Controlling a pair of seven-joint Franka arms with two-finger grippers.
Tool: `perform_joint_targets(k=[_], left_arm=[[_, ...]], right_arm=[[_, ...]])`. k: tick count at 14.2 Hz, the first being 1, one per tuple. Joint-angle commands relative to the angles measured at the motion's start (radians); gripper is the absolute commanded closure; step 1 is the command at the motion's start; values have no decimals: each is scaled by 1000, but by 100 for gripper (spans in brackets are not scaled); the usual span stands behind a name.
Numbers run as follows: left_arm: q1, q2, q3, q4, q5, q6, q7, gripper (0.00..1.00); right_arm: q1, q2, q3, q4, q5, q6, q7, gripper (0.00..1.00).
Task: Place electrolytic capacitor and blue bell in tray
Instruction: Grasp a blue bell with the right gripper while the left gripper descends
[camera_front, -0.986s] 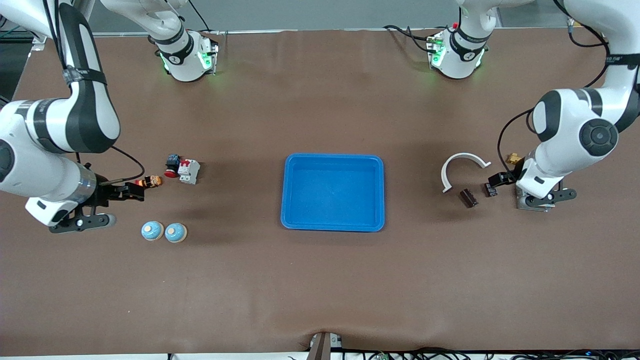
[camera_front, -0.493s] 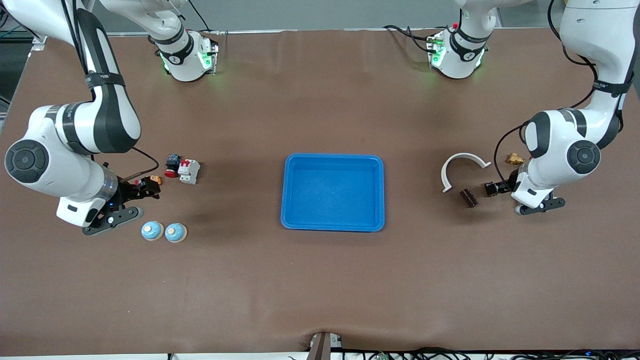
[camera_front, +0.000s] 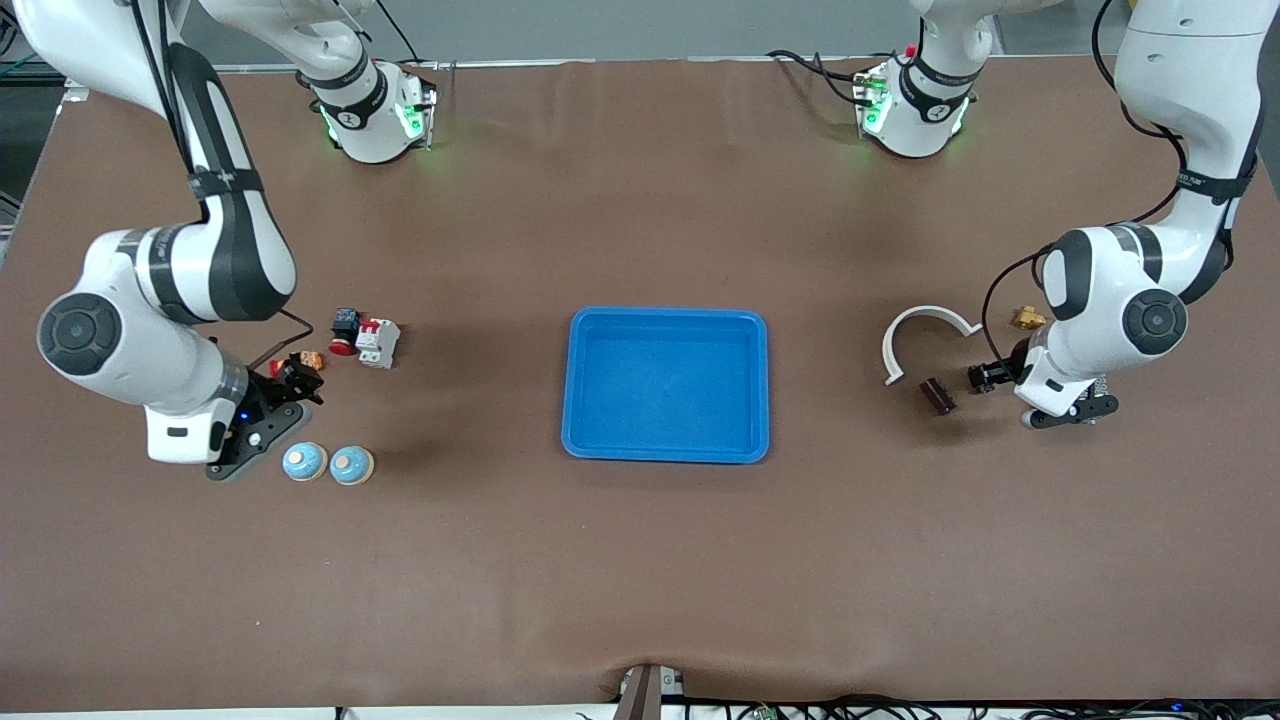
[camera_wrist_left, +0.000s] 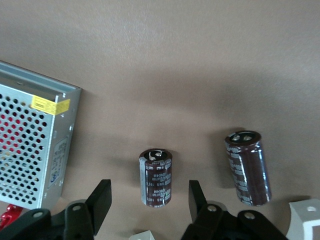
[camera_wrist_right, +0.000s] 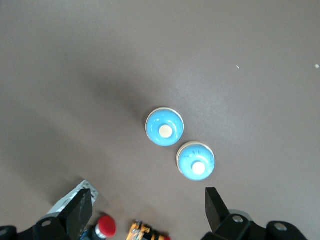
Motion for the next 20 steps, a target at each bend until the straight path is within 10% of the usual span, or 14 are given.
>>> perform_joint_targets(k=[1, 7, 12, 20], left_arm=[[10, 18, -8, -10, 7, 33, 3, 32], [10, 47, -8, -6, 7, 35, 3, 45], [6, 47, -8, 2, 9, 33, 3, 100], [3, -59, -80, 89, 6, -98, -26, 100]], right_arm=[[-6, 44, 2, 1, 2, 50, -84, 0], [-10, 101, 2, -27, 5, 164, -173, 0], [-12, 156, 2, -25, 60, 222, -288, 0], [-15, 205, 2, -30, 66, 282, -334, 0]])
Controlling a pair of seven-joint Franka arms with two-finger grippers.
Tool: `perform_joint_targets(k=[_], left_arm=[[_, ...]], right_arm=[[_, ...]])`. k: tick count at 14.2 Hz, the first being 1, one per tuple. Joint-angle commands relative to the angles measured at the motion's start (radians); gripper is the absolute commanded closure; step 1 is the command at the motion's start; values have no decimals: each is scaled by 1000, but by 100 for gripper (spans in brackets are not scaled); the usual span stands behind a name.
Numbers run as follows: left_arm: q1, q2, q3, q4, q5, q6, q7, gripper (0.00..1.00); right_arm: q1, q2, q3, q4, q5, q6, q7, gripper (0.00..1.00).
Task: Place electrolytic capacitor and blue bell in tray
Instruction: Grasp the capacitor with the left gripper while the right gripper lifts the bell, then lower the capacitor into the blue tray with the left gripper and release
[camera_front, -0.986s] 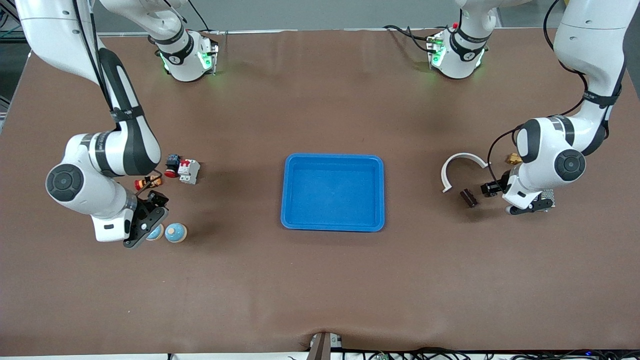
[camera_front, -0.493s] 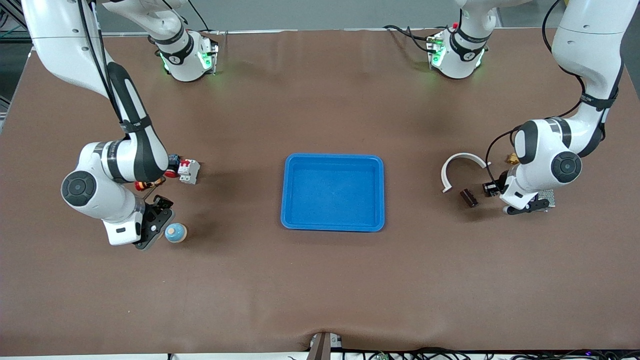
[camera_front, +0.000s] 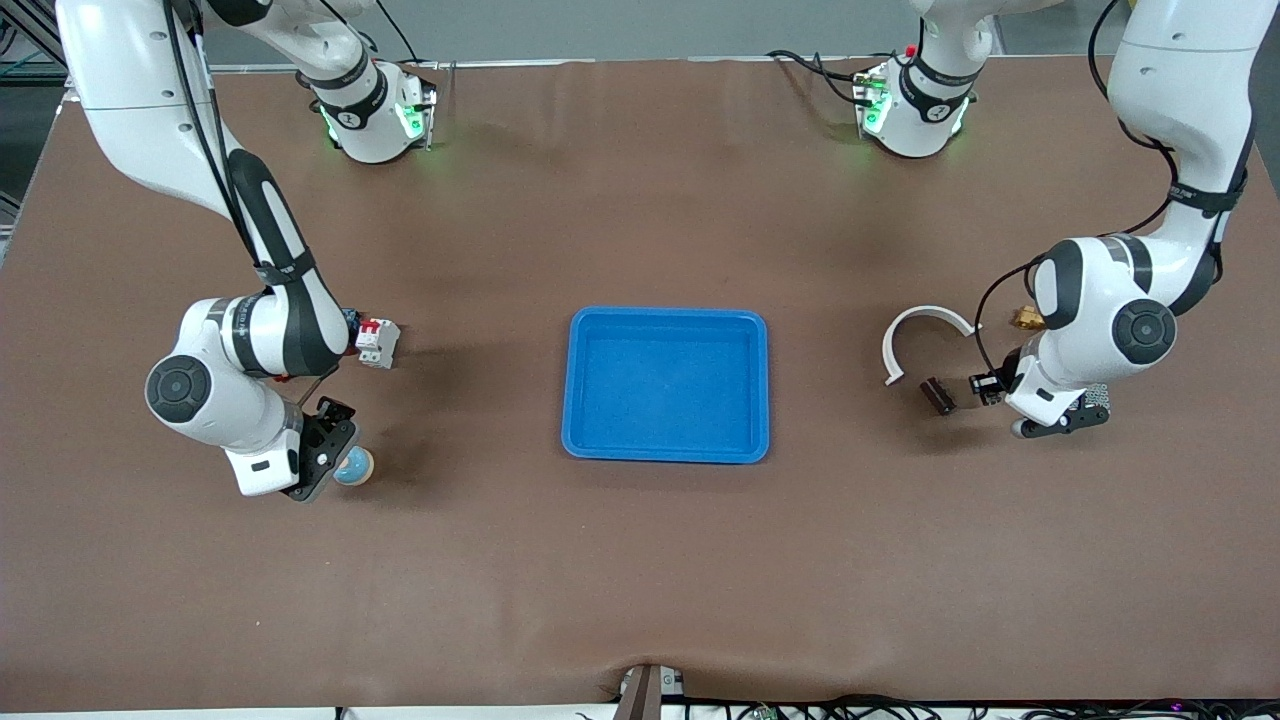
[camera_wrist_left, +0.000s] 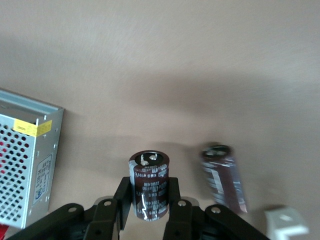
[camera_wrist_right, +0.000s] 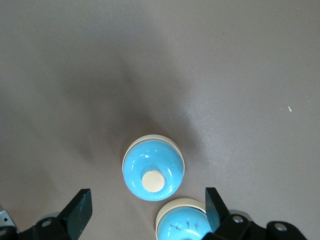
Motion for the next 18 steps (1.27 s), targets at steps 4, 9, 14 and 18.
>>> perform_joint_targets(k=[4, 9, 14, 18], left_arm=[[-9, -44, -143, 139, 4, -183, -163, 100], [-126, 14, -231, 213, 4, -184, -429, 100], [-291, 94, -231, 257, 7, -184, -645, 100], [-396, 158, -231, 311, 6, -183, -811, 100]], right_arm=[[-9, 17, 6, -40, 24, 86, -34, 0], [-11, 27, 11, -51, 24, 114, -34, 0], [-14, 50, 27, -49, 24, 157, -33, 0], [-15, 59, 27, -48, 24, 171, -33, 0]])
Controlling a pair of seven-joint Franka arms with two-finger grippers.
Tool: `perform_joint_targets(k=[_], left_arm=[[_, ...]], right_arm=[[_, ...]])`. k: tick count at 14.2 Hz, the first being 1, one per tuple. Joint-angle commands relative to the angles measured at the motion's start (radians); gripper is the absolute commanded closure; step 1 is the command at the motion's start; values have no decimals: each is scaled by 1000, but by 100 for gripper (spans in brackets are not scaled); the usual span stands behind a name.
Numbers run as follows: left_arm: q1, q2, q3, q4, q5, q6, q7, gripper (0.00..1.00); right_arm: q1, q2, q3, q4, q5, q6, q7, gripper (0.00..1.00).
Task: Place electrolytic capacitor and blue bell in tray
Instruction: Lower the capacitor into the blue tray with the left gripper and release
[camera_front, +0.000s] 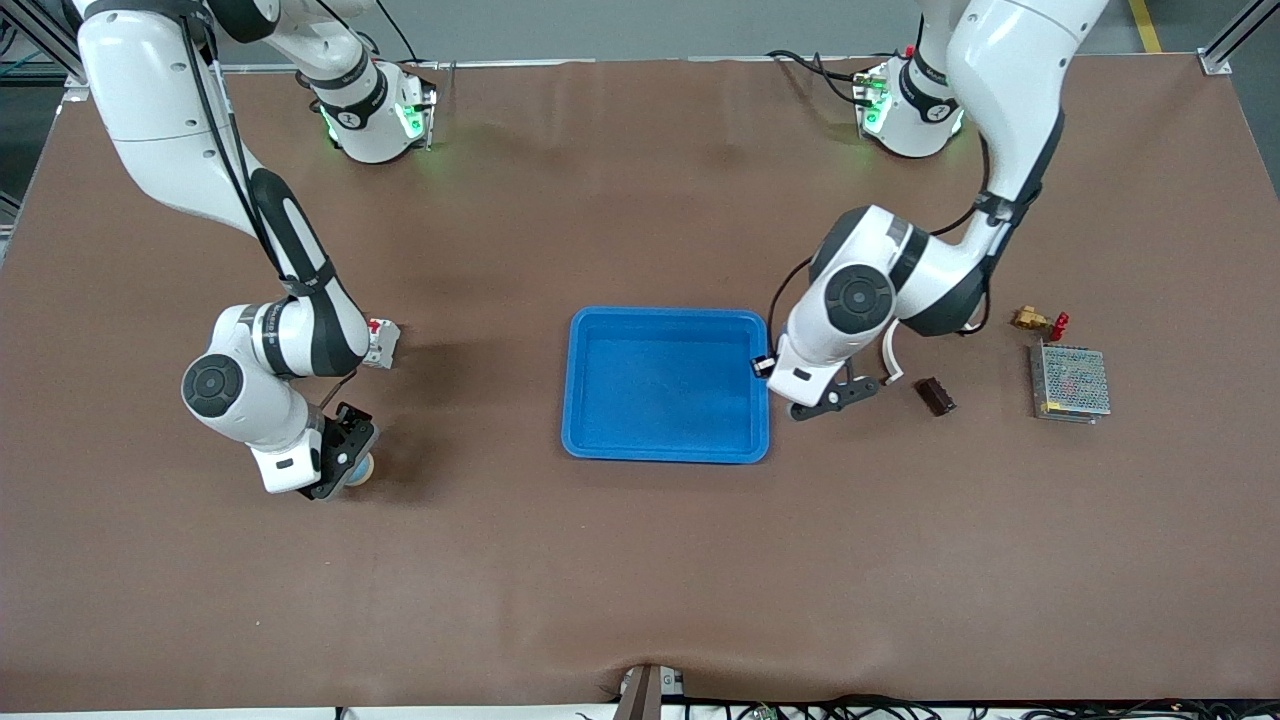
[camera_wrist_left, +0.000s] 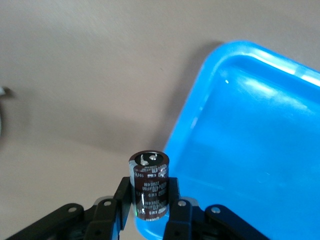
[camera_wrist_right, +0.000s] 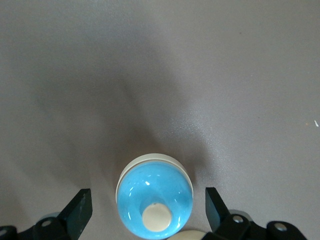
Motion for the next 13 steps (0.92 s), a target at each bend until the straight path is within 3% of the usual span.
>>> perform_joint_targets(k=[1, 13], left_arm=[[-73, 48, 4, 62, 7, -20, -118, 100], [-124, 139, 5, 57, 16, -8, -160, 100]], right_arm=[[-15, 8, 14, -1, 23, 17, -28, 0], [-18, 22, 16, 5, 29, 36, -25, 0]])
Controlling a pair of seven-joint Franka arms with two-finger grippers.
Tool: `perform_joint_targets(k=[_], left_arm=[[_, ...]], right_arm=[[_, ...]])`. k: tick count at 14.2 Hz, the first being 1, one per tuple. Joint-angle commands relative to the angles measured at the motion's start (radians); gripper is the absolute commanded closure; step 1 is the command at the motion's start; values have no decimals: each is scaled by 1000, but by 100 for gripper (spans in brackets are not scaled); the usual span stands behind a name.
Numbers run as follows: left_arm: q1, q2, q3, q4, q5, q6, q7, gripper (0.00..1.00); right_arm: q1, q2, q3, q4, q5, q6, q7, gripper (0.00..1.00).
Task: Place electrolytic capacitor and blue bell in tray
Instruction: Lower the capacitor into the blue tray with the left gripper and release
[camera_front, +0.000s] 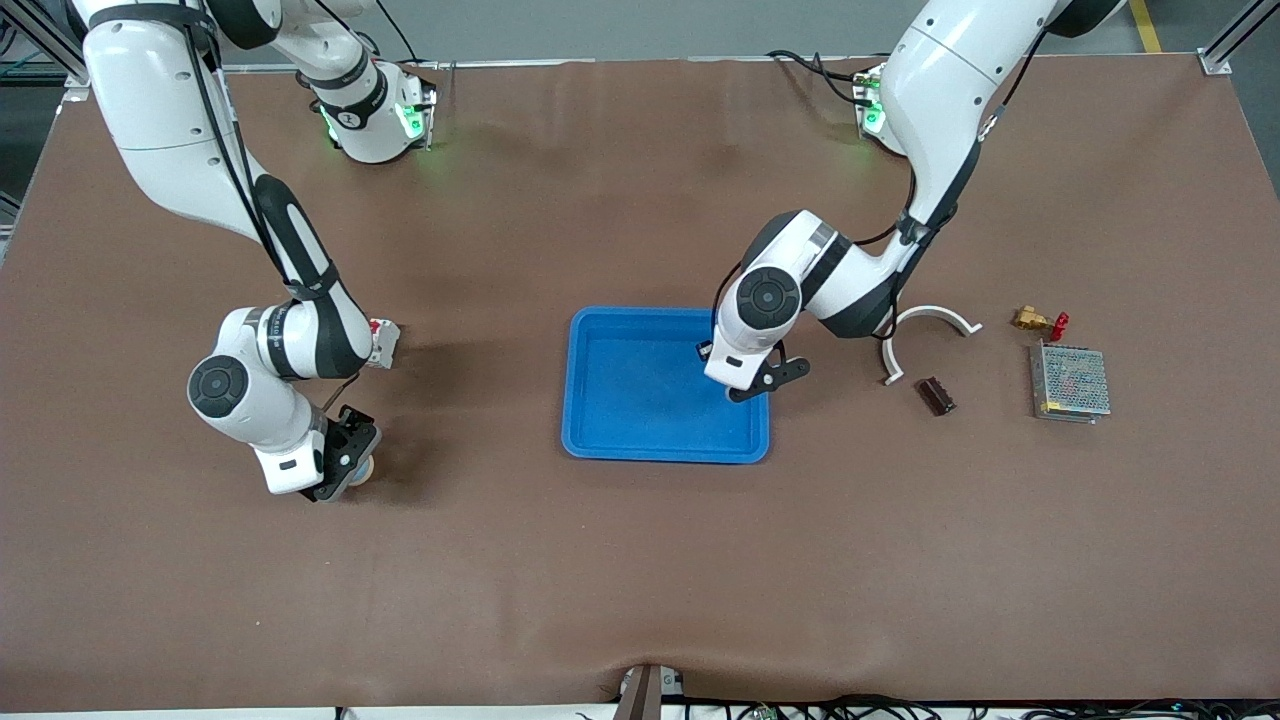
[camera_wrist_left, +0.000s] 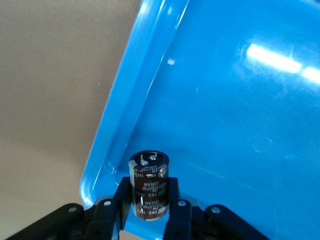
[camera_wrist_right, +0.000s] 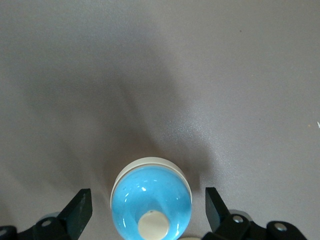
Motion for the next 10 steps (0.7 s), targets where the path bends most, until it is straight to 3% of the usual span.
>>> perform_joint_targets(k=[1, 9, 10], left_arm=[[-8, 32, 5, 26, 7, -5, -29, 100], [-13, 69, 10, 36, 18, -7, -91, 100], [-11, 75, 10, 40, 16, -7, -100, 83]], right_arm=[[-18, 10, 15, 8, 37, 9, -26, 0], [-21, 27, 15, 22, 54, 8, -26, 0], [-23, 30, 15, 24, 56, 8, -26, 0]])
